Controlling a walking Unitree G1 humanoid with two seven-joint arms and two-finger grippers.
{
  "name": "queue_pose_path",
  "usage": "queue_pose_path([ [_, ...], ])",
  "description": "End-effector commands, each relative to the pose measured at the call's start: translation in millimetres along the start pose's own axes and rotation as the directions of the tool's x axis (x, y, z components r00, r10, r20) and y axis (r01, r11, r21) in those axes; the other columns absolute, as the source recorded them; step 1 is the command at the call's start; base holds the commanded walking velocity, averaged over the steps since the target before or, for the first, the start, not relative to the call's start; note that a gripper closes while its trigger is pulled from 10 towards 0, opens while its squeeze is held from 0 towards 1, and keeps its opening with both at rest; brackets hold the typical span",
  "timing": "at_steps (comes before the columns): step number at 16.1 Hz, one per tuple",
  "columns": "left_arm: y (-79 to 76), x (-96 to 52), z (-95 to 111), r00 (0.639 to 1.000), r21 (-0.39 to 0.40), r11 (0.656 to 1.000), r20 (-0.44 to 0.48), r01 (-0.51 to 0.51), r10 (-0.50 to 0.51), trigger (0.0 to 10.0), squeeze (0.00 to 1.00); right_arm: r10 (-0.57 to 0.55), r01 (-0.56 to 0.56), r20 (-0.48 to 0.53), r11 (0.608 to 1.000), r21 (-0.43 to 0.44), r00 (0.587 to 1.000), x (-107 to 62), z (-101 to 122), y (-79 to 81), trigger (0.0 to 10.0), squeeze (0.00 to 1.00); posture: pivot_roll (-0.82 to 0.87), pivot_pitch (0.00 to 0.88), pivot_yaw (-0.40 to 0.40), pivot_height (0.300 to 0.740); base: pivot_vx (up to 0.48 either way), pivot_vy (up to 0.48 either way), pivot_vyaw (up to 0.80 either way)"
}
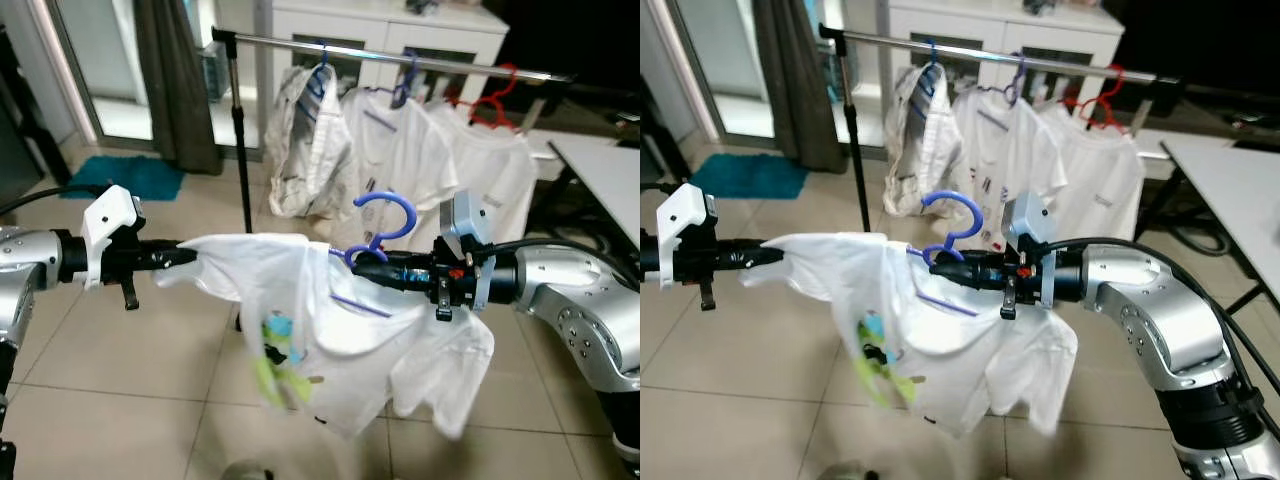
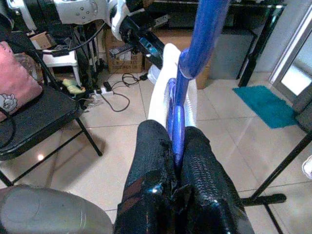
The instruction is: Hang hanger
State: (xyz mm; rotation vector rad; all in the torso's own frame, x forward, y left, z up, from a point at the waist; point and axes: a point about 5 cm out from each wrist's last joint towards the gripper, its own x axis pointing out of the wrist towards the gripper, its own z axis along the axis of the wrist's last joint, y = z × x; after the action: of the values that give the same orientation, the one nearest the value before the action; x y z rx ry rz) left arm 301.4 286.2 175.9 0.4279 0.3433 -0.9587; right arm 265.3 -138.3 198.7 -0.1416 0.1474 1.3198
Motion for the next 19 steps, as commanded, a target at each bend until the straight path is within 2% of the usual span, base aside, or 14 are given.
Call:
queue_pose_path([
  [1, 5.8, -3.7, 4, 0.999, 0.028, 0.999, -0.015, -0.038, 0.039, 0.0, 0.0, -0.006, 0.007, 0.018, 1.0, -0.03, 1.0, -4.2, 9, -0.5, 10.0, 0.0, -0.08, 0.0, -0.019, 0.74, 0.0, 0.0, 0.0],
  [6, 15.5, -18.7, -13, 0.982, 0.023, 0.988, -0.107, -0.151, 0.153, 0.0, 0.0, -0.014, 0.014, 0.014, 0.999, -0.029, 1.0, -5.5, 8, -1.2, 10.0, 0.0, -0.09, 0.0, -0.019, 0.74, 0.0, 0.0, 0.0],
  [13, 16.8, -24.1, -26, 0.965, 0.04, 0.979, -0.17, -0.198, 0.201, 0.0, 0.0, -0.014, 0.014, 0.01, 0.999, -0.032, 1.0, -5.9, 8, -3.0, 10.0, 0.0, -0.08, 0.0, -0.028, 0.74, 0.0, 0.0, 0.0],
  [16, 17.2, -24.0, -27, 0.962, 0.048, 0.975, -0.158, -0.218, 0.223, 0.0, 0.0, -0.014, 0.015, 0.007, 0.999, -0.031, 1.0, -4.8, 7, -3.3, 10.0, 0.0, -0.08, 0.0, -0.033, 0.74, 0.0, 0.0, 0.0],
  [17, 15.5, -19.7, -24, 0.973, 0.006, 0.978, -0.097, -0.21, 0.209, 10.0, 0.0, -0.026, 0.026, -0.002, 0.999, -0.031, 1.0, -4.1, 5, -4.4, 10.0, 0.0, -0.08, 0.0, -0.032, 0.74, 0.0, 0.0, 0.0],
  [18, 14.9, -18.5, -23, 0.975, 0.002, 0.978, -0.08, -0.208, 0.207, 10.0, 0.0, -0.031, 0.031, -0.005, 0.999, -0.031, 0.999, -4.0, 5, -4.8, 10.0, 0.0, -0.08, 0.0, -0.032, 0.74, 0.0, 0.0, 0.0],
  [19, 14.5, -16.0, -20, 0.975, -0.004, 0.976, -0.036, -0.219, 0.219, 10.0, 1.0, -0.04, 0.04, -0.01, 0.999, -0.019, 0.999, -4.4, 3, -5.2, 10.0, 0.0, -0.08, 0.0, -0.031, 0.74, 0.0, 0.0, 0.0],
])
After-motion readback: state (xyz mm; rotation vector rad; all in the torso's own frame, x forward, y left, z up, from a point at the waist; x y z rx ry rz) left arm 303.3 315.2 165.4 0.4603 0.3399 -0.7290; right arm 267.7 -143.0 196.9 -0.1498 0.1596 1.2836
